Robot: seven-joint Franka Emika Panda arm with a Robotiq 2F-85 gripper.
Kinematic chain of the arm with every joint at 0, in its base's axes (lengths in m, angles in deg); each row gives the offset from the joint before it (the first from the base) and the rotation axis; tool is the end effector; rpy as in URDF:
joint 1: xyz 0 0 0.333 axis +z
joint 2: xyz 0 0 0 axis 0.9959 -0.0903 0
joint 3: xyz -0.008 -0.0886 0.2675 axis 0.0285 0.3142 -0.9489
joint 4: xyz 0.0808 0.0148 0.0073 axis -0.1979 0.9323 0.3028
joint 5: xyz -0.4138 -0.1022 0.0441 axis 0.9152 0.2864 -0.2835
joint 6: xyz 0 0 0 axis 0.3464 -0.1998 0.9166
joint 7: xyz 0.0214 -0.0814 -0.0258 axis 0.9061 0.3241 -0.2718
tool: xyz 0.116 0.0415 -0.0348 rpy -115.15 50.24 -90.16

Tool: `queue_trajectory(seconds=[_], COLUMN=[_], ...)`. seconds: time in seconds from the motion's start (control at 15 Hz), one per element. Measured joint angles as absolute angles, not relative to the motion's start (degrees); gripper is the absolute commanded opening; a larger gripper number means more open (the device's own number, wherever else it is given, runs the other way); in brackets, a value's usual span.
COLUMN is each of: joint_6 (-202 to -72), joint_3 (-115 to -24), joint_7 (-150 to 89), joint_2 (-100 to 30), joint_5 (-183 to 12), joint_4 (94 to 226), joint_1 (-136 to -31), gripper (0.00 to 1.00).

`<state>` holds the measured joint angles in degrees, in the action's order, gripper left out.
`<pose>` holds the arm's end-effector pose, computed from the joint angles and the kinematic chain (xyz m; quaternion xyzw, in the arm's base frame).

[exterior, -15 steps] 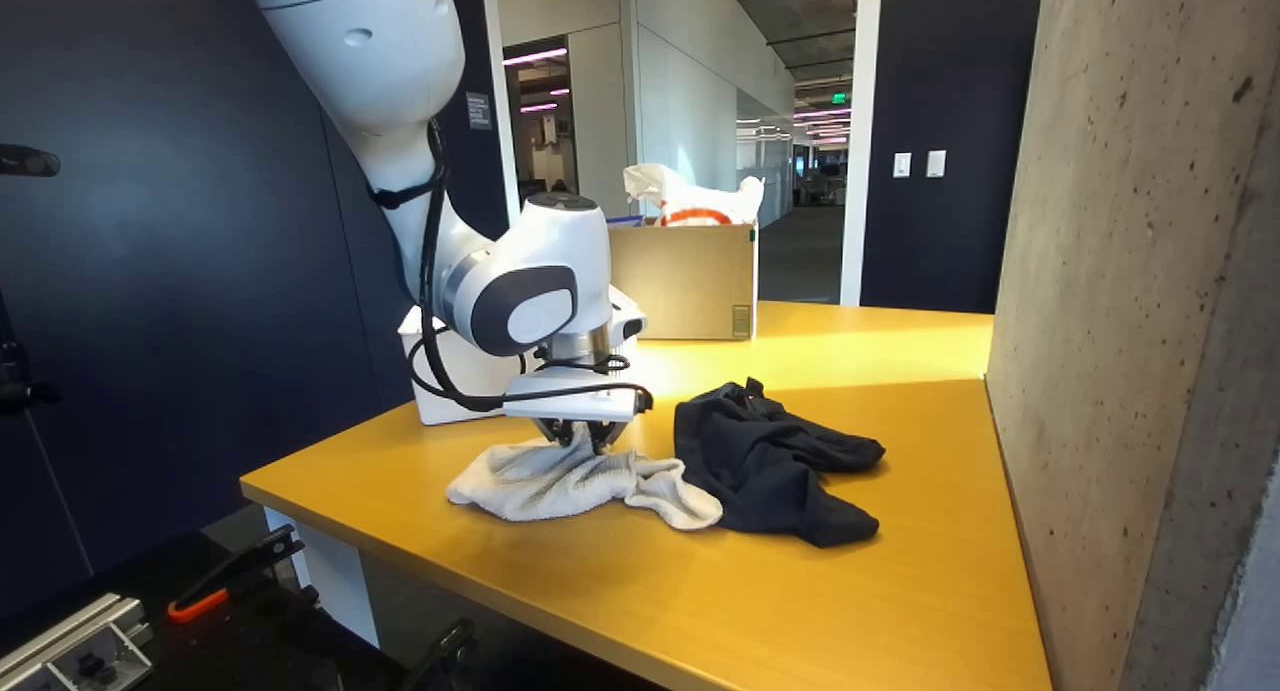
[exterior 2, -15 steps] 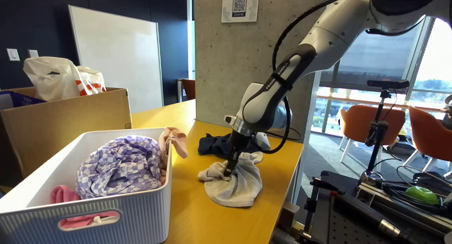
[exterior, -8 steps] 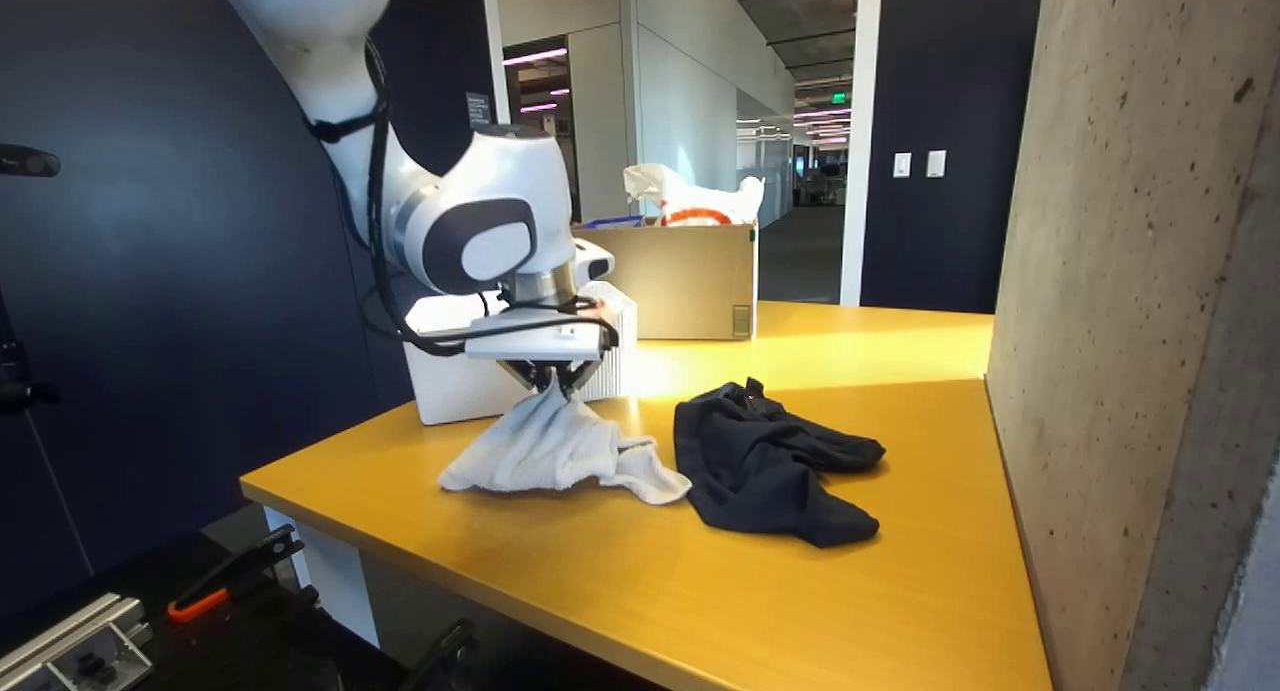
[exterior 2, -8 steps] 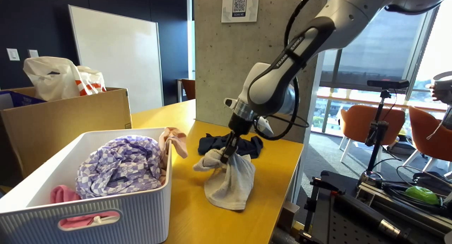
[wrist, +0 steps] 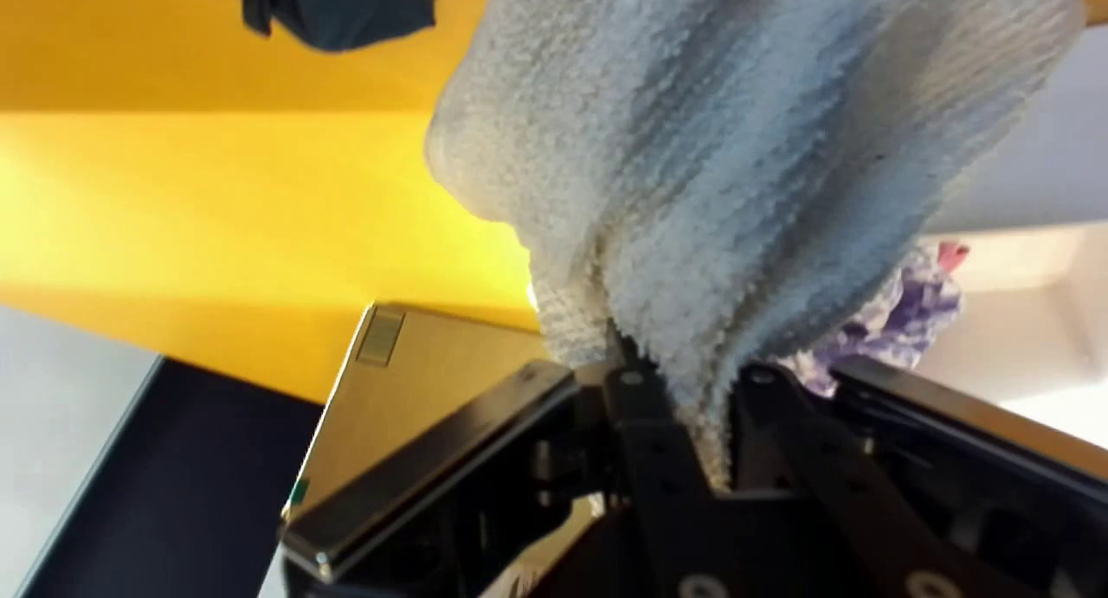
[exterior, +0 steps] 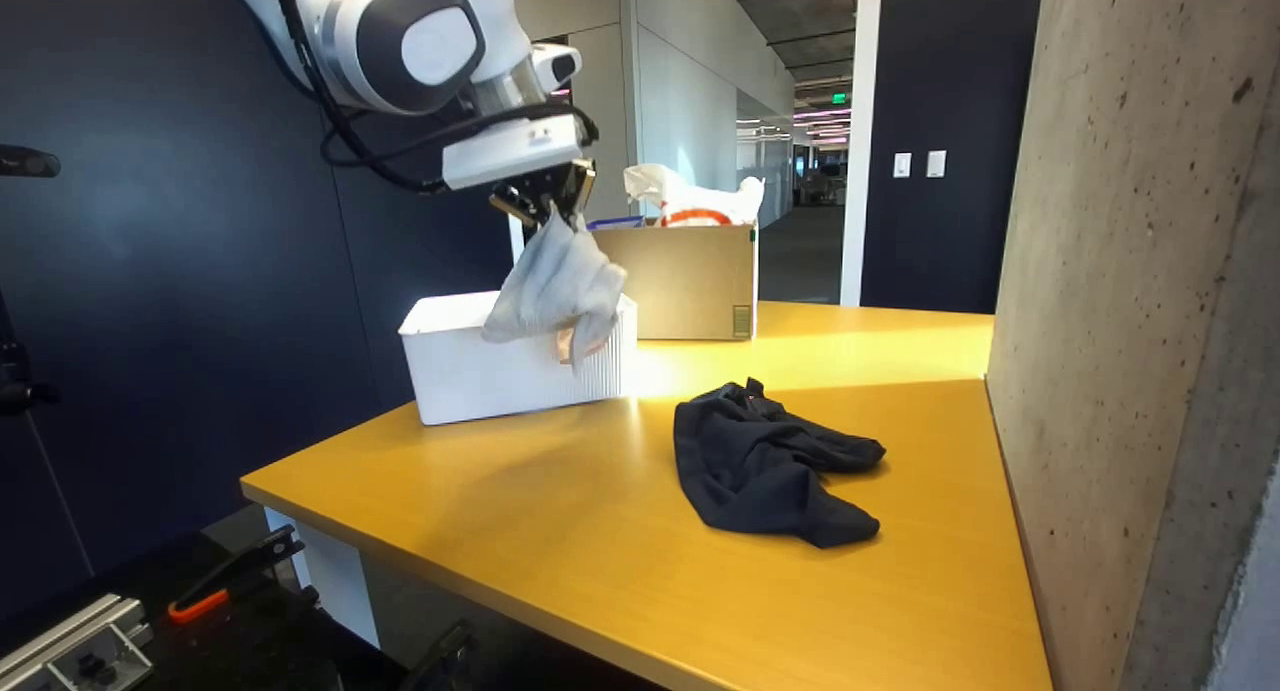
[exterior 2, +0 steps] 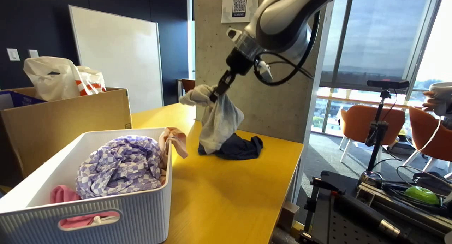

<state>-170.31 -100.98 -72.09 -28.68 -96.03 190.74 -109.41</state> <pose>0.6372 0.0195 0.3204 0.9164 0.2539 0.3086 0.0218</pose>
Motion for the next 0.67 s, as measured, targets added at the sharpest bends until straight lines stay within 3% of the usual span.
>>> queue_trajectory(seconds=[0.27, 0.67], joint_6=[-165.77, -158.25], joint_3=[-97.84, -88.76], joint_7=[-66.3, -65.56], joint_2=[-29.11, -42.11], joint_5=[-85.69, -81.27], joint_4=[180.07, 161.36], joint_1=[-103.9, -87.29], gripper=[0.04, 0.04])
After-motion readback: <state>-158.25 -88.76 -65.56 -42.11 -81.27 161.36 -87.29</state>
